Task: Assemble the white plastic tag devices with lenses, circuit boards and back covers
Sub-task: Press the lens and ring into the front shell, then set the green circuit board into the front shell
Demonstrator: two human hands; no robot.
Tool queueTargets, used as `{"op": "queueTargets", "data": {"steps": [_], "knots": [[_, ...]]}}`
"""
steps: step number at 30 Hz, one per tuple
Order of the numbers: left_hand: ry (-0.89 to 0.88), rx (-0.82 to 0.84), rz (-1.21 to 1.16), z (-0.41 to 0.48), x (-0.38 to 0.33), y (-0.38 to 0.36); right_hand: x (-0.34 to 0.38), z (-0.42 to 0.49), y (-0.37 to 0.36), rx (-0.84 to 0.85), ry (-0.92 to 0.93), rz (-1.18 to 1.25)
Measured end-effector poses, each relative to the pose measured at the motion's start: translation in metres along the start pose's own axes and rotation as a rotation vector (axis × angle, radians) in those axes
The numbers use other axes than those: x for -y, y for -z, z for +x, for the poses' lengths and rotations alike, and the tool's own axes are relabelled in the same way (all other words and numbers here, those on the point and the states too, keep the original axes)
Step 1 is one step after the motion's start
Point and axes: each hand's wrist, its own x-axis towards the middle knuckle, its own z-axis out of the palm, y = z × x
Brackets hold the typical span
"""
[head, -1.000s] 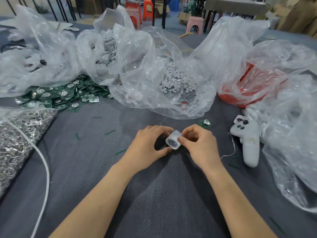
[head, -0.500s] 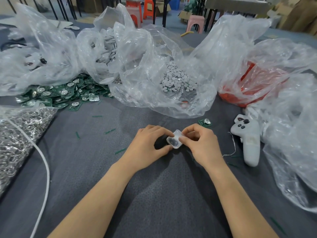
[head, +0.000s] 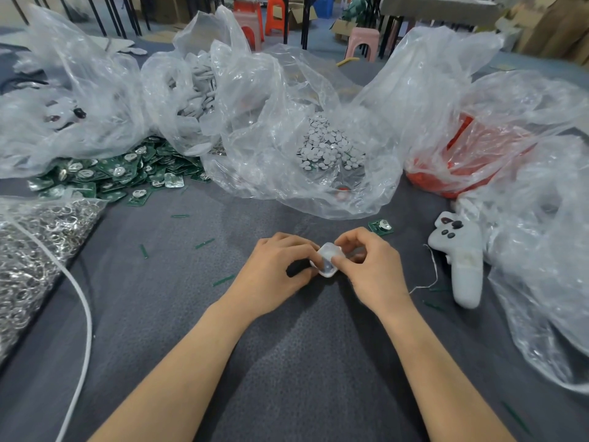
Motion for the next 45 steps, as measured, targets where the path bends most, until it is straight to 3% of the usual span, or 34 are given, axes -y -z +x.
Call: {"op": "queueTargets", "data": {"steps": [17, 25, 31, 38, 42, 44, 45], "knots": [[-0.107, -0.089, 0.081, -0.001, -0.002, -0.007, 0.001, 0.002, 0.001, 0.004, 0.050, -0.199], [-0.073, -0.101, 0.284, -0.005, -0.013, -0.011, 0.001, 0.000, -0.001, -0.004, 0.071, -0.185], [-0.120, -0.229, 0.444, -0.014, -0.022, -0.017, 0.001, -0.001, -0.001, 0.022, 0.103, -0.198], [-0.064, -0.136, 0.534, -0.029, -0.014, -0.003, 0.006, -0.009, -0.007, 0.016, 0.219, -0.148], [-0.189, -0.059, 0.377, -0.038, 0.007, 0.021, 0.009, -0.015, -0.012, 0.072, 0.258, -0.211], [-0.213, -0.169, 0.333, -0.031, 0.023, 0.041, 0.008, -0.016, -0.011, 0.071, 0.215, -0.222], [-0.131, -0.282, 0.338, -0.026, 0.037, 0.057, 0.008, -0.016, -0.012, 0.069, 0.204, -0.220]]}}
